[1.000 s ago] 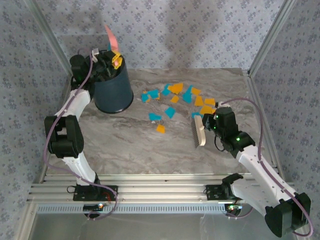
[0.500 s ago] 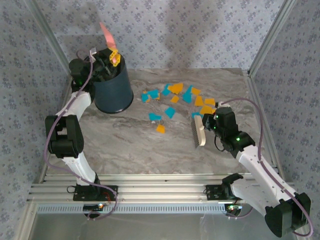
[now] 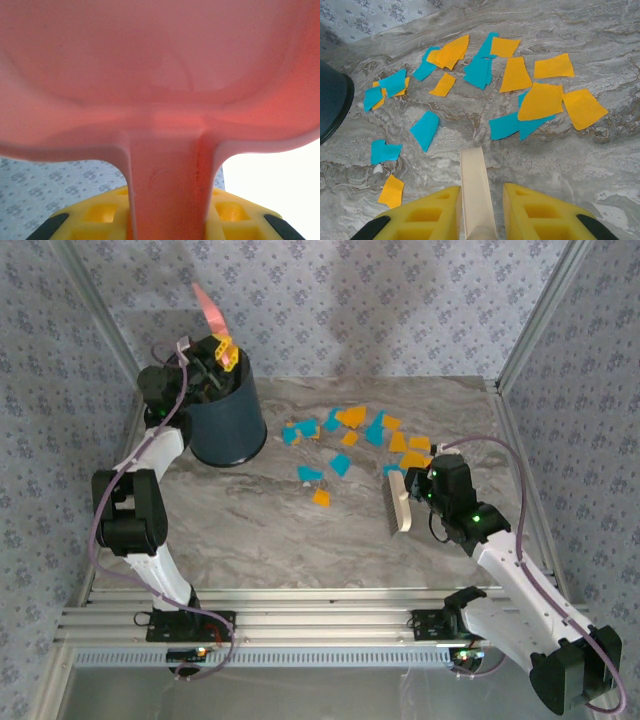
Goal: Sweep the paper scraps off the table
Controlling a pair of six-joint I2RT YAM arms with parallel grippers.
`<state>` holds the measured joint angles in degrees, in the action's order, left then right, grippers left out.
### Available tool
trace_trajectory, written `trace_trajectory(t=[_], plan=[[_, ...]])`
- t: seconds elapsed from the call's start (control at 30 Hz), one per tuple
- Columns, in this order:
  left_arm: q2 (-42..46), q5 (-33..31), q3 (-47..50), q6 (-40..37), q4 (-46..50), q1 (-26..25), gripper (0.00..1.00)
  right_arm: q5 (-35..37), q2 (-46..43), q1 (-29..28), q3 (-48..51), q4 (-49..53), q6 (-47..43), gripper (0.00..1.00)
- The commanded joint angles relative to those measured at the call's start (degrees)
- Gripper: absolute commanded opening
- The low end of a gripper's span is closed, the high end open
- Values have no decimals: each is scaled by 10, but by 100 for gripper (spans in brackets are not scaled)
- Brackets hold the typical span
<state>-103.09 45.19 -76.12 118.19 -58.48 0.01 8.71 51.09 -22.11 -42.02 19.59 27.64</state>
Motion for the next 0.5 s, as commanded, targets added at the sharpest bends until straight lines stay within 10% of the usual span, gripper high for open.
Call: trace_trajectory(t=[0.0, 0.23, 0.47], plan=[[-2, -29, 6, 51, -108, 3, 0, -2, -8, -1, -3, 0, 2, 0], [27, 12, 20, -23, -24, 3, 0, -3, -9, -2, -5, 1, 3, 0], [116, 69, -24, -361, 394, 2, 0, -11, -8, -2, -8, -7, 4, 0]])
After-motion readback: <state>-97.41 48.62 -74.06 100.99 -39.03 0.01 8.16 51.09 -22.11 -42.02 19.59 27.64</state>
